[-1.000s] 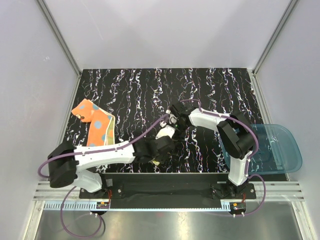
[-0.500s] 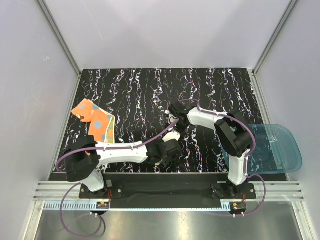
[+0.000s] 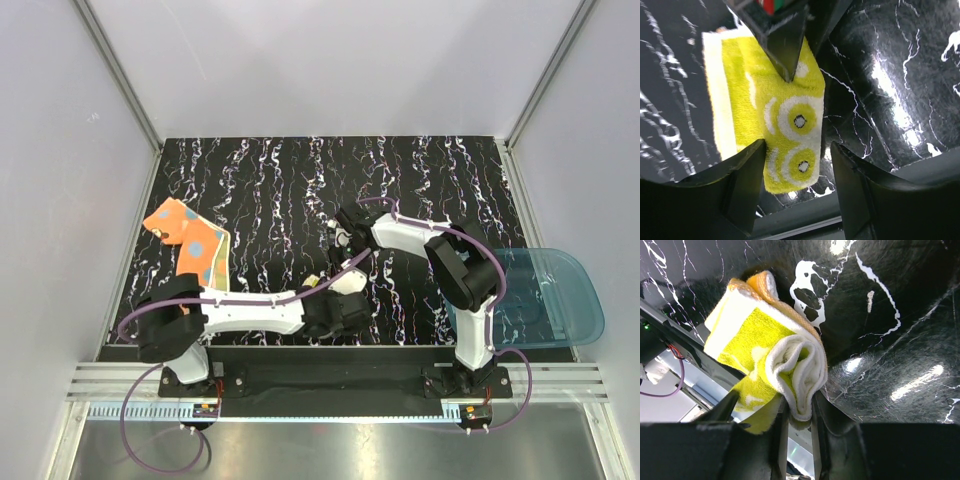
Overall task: Roll the towels
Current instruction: Roll the towel
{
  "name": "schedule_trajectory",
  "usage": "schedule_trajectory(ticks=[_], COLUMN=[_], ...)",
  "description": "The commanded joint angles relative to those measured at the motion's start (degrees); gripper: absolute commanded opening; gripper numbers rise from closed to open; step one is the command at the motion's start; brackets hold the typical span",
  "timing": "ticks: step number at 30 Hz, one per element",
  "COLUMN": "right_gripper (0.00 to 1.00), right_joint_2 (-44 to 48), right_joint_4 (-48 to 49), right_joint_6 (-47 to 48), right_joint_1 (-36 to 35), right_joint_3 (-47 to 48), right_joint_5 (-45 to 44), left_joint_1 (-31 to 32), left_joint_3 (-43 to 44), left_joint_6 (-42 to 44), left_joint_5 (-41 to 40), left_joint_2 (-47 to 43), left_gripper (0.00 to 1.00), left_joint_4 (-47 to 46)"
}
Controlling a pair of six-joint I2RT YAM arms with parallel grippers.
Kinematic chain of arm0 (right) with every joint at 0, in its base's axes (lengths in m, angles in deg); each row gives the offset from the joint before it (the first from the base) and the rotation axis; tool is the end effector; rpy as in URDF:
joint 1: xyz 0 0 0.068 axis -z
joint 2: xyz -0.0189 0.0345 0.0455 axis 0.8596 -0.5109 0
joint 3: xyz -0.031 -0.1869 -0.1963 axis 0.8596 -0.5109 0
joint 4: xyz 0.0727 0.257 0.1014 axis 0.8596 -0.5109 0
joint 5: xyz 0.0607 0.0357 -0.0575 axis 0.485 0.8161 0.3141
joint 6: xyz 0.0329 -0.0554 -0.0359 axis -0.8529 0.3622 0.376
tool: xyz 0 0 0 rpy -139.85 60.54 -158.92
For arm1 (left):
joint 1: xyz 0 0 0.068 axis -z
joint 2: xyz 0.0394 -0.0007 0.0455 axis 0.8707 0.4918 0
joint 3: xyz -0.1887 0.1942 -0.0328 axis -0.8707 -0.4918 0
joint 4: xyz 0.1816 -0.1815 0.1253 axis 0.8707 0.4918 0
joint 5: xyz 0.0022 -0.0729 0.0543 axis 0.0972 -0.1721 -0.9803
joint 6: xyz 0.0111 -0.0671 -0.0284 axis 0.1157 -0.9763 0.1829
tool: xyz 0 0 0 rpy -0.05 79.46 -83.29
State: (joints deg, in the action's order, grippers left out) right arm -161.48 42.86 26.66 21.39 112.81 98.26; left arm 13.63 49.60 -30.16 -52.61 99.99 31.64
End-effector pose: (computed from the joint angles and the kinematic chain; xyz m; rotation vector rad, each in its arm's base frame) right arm 0.2951 0.2704 0.1054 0.4544 -2.8822 -0.8723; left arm 0.1199 -0.3085 0.1465 0.7447 2.4107 0.0483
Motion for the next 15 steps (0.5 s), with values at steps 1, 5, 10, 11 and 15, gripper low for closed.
schedule_trajectory(ticks=[1, 5, 10, 11, 15], right_gripper=[0.25, 0.25, 0.25, 0.25, 0.25], right_joint_2=[-0.5, -0.1, -0.1, 0.0, 0.0], right_joint_4=[-0.3, -0.6, -1.0, -1.0, -1.2], right_joint_6=[0.8, 0.8, 0.8, 0.9, 1.2], right_joint_1=[-0.3, -0.3, -0.3, -0.3, -0.3], right_joint_3=[1.8, 1.9, 2.2, 2.2, 2.1], right_joint_5=[-0.2, -0.2, -0.3, -0.2, -0.2], left_joint_1=[2.2, 4.5, 6.1, 6.1, 6.0], left_joint_3=[6.9, 11.3, 12.1, 11.6, 8.3], left_joint_6=[-3.6, -4.1, -4.4, -5.4, -6.1], left_joint_5=[-10.6, -14.5, -14.3, -14.3, -13.1], left_joint_2=[2.4, 5.4, 7.9, 8.0, 7.7], left_gripper=[0.61, 0.61, 0.62, 0.63, 0.64], left_joint_4=[6.6, 12.6, 12.6, 12.2, 9.2])
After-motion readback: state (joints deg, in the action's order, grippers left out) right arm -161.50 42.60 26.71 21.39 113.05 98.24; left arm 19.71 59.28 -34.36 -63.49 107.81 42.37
